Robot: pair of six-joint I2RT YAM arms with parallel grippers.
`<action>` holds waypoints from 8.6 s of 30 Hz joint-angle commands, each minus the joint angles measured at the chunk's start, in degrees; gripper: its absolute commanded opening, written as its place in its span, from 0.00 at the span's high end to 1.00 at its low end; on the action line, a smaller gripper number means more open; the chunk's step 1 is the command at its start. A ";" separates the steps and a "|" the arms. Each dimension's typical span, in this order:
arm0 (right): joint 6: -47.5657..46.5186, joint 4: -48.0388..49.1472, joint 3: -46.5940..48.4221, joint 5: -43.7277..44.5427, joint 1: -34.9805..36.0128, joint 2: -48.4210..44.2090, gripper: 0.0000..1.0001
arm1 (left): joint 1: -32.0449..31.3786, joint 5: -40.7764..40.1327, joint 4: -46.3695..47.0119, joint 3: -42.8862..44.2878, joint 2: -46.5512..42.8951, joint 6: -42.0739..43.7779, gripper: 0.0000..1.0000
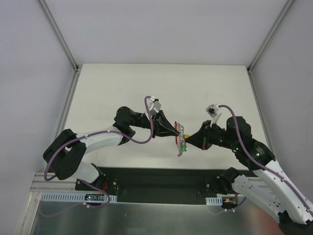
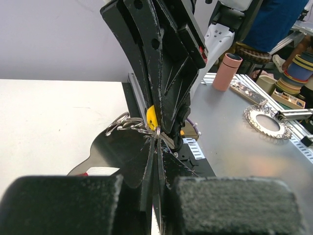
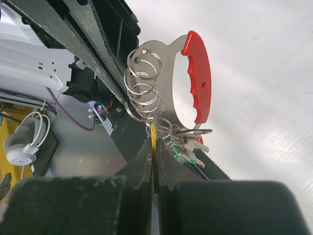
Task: Remove the keys from the keyring
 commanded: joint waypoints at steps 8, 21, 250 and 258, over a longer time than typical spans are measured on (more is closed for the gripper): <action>-2.13 -3.15 6.91 3.05 0.01 -0.71 0.99 | -0.04 2.64 23.66 0.35 0.40 -3.29 1.00; -4.06 -3.85 7.53 1.30 -0.07 0.09 0.99 | -0.04 3.87 18.85 -0.52 0.32 -1.81 0.62; -15.65 -6.40 12.62 -0.13 1.86 7.48 0.57 | -14.90 -38.06 2.81 -13.18 -12.52 49.10 1.00; -33.38 5.71 10.01 11.93 1.95 -0.61 0.60 | -11.03 -32.70 10.30 -15.46 -13.13 39.60 1.00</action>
